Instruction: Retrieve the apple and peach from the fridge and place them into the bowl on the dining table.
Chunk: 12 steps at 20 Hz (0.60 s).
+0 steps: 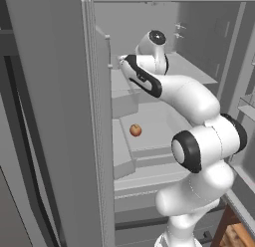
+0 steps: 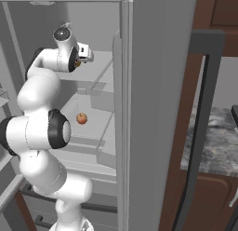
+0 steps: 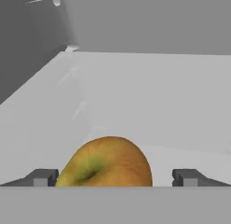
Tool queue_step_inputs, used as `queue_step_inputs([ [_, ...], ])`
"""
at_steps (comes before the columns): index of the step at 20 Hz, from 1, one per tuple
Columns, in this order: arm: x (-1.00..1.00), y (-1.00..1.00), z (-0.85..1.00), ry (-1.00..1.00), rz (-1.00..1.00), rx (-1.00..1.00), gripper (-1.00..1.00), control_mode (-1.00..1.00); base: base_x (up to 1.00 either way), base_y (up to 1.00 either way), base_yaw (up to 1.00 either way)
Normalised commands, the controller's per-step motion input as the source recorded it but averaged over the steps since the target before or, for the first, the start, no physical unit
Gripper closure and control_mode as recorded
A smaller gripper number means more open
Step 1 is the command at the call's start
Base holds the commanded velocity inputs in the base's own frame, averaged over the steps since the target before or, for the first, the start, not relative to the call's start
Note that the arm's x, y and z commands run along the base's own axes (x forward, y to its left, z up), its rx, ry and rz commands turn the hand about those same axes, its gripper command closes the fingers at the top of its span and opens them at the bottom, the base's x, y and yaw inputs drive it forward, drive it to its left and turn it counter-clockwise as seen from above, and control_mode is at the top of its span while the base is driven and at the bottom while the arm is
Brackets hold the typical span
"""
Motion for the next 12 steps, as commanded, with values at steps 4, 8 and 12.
queue_step_inputs([
  [4,0.00,0.00,-0.38,0.00,0.00,0.00,-1.00,-1.00,0.00,0.00,0.00],
  [8,0.00,0.00,-0.47,0.01,0.00,0.00,-1.00,-1.00,0.00,0.00,0.00],
  [12,0.05,0.00,-0.22,0.00,0.00,0.00,1.00,-1.00,0.00,0.00,0.00],
])
